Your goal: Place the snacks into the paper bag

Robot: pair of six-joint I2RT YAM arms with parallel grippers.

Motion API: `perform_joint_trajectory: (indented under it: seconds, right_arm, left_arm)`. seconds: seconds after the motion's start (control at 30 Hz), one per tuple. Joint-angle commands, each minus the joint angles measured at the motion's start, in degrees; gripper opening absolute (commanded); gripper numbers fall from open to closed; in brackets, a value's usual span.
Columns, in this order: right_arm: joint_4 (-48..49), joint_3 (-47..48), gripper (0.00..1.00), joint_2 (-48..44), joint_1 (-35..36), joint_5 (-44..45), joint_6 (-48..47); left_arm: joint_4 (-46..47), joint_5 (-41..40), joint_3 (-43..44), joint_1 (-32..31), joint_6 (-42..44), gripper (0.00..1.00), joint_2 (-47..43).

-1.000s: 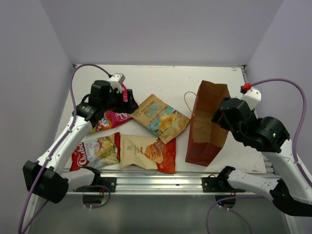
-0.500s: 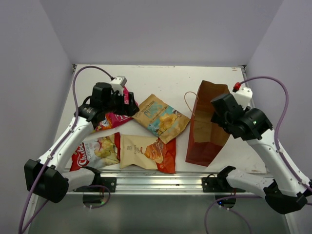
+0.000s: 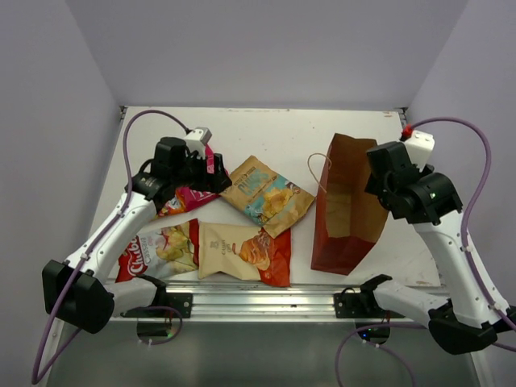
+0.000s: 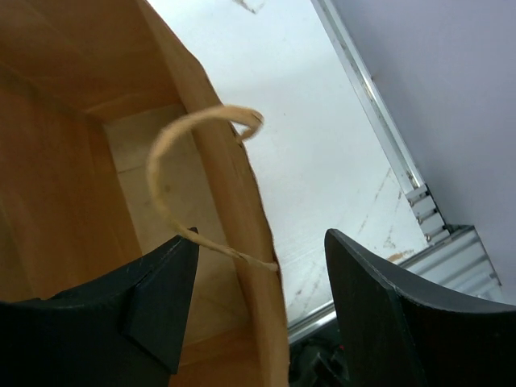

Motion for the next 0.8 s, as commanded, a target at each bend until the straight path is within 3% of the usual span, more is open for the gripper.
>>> perform_joint_trajectory:
  seconds: [0.0,0.17,0.23,0.37,0.4,0.47,0.77]
  right_arm:
    - [-14.55,-4.33,0.68,-3.43,-0.38,-1.62,0.33]
    - [-14.55,-10.49,0.68,-7.12,-0.38,-4.34,3.41]
    - [-14.55,-12.32,0.6,-8.79,-0.38,-5.31,4.29]
    - [-14.46,-15.58,0.35,-11.43,-0.38,-8.21,5.79]
    - [-14.55,-16.2,0.16,-12.13,-0.38,-8.39,5.79]
    - [-14.46,-17.43,0.0,-12.4,-0.38,-8.83,5.88]
    - [-14.28,-14.45,0.0,-9.51,-0.38,-5.49,3.86]
  left_arm:
    - [2.97,1.26,-0.8,-0.4,1.2,0.91,-0.44]
    - [3.06,1.44,-0.71,-0.4,1.28,0.91,-0.17]
    - [2.97,1.26,-0.71,-0.4,1.2,0.91,0.0]
    - [2.88,0.21,-0.97,-0.4,1.2,0.9,0.09]
    - [2.88,0.03,-1.06,-0.4,1.2,0.9,0.18]
    - [3.41,-0.14,-1.76,-0.4,1.28,0.89,0.53]
    - [15.44,3.72,-9.67,-0.93,-1.61,0.89,9.3]
